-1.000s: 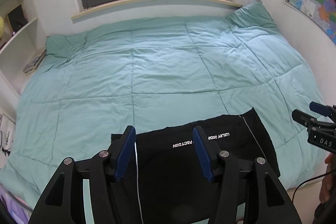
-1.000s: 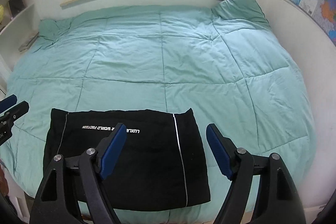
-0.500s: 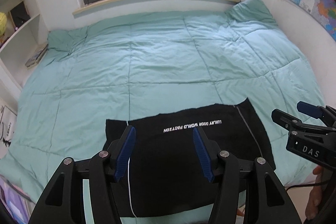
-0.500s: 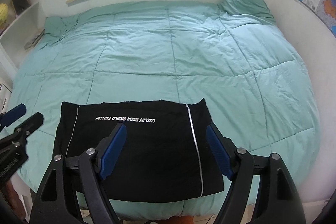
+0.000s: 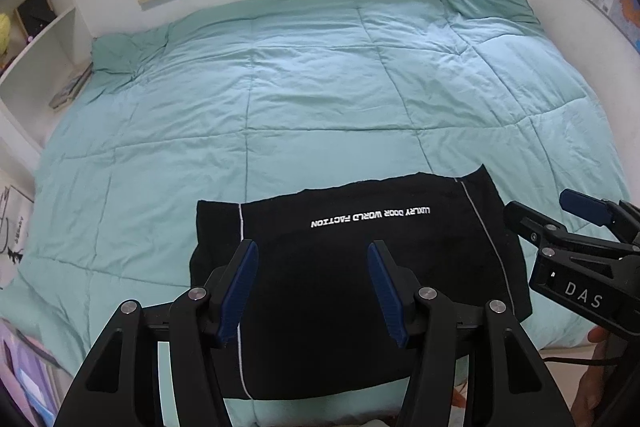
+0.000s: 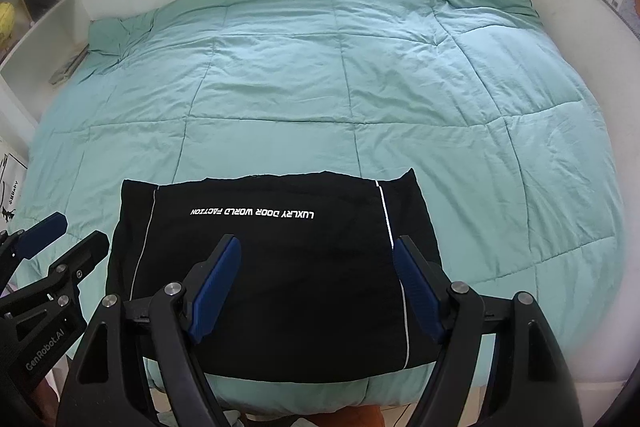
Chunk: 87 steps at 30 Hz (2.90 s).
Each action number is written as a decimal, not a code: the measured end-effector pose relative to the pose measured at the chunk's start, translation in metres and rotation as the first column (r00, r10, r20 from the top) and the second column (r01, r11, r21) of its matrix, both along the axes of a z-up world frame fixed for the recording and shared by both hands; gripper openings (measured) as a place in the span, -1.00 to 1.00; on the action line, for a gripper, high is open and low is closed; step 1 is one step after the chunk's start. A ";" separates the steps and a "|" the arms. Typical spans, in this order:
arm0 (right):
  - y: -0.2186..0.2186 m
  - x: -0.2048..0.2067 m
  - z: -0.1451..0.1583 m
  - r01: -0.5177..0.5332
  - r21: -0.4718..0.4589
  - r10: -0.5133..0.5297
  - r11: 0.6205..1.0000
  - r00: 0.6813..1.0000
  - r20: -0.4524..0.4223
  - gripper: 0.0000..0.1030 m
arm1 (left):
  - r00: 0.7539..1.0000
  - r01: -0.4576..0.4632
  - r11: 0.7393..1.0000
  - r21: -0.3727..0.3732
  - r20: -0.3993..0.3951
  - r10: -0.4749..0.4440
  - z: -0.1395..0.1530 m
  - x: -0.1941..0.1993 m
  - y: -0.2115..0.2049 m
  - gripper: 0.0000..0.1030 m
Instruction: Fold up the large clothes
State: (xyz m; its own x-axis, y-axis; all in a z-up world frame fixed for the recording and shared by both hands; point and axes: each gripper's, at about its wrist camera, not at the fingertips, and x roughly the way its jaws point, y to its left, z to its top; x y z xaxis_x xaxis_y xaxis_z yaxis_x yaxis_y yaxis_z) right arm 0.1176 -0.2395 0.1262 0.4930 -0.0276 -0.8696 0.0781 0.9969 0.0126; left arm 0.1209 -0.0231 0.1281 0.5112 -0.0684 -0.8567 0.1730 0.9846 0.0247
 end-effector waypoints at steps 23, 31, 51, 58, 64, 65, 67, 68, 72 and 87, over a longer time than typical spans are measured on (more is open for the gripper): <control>0.002 0.002 -0.007 0.012 0.036 -0.011 0.999 1.000 -0.027 0.55 | 1.000 0.025 1.000 0.014 -0.015 -0.024 -0.005 0.000 -0.003 0.15; 0.005 0.002 -0.010 0.011 0.037 -0.009 0.999 0.999 -0.037 0.55 | 0.999 0.023 0.999 0.023 -0.028 -0.022 -0.009 0.001 -0.003 0.15; 0.010 0.003 -0.015 -0.007 0.032 0.009 0.999 0.998 -0.056 0.55 | 1.000 0.012 0.999 0.037 -0.023 -0.011 -0.013 0.000 0.000 0.15; 0.014 0.004 -0.015 -0.020 0.023 0.021 1.000 0.998 -0.058 0.55 | 1.000 0.003 0.999 0.033 -0.011 -0.002 -0.013 0.001 0.006 0.15; 0.018 0.006 -0.018 -0.038 0.017 0.039 0.999 0.997 -0.064 0.55 | 1.000 -0.016 0.998 0.058 0.003 0.016 -0.013 0.003 0.009 0.15; 0.018 0.006 -0.018 -0.040 0.016 0.041 0.999 0.997 -0.065 0.55 | 1.000 -0.017 0.998 0.059 0.003 0.017 -0.013 0.003 0.009 0.15; 0.019 0.006 -0.018 -0.045 0.016 0.046 0.999 0.997 -0.065 0.55 | 1.000 -0.017 0.998 0.058 0.003 0.017 -0.013 0.003 0.009 0.15; 0.019 0.006 -0.018 -0.046 0.016 0.047 0.999 0.997 -0.065 0.55 | 1.000 -0.016 0.998 0.059 0.008 0.016 -0.013 0.003 0.009 0.15; 0.017 0.008 -0.019 -0.044 0.013 0.045 0.999 0.997 -0.067 0.55 | 1.000 -0.019 0.996 0.082 0.025 0.017 -0.012 0.004 0.008 0.15; 0.013 0.009 -0.022 -0.058 0.002 0.058 0.998 0.995 -0.078 0.55 | 0.999 -0.026 0.996 0.082 0.041 0.022 -0.013 0.004 0.007 0.16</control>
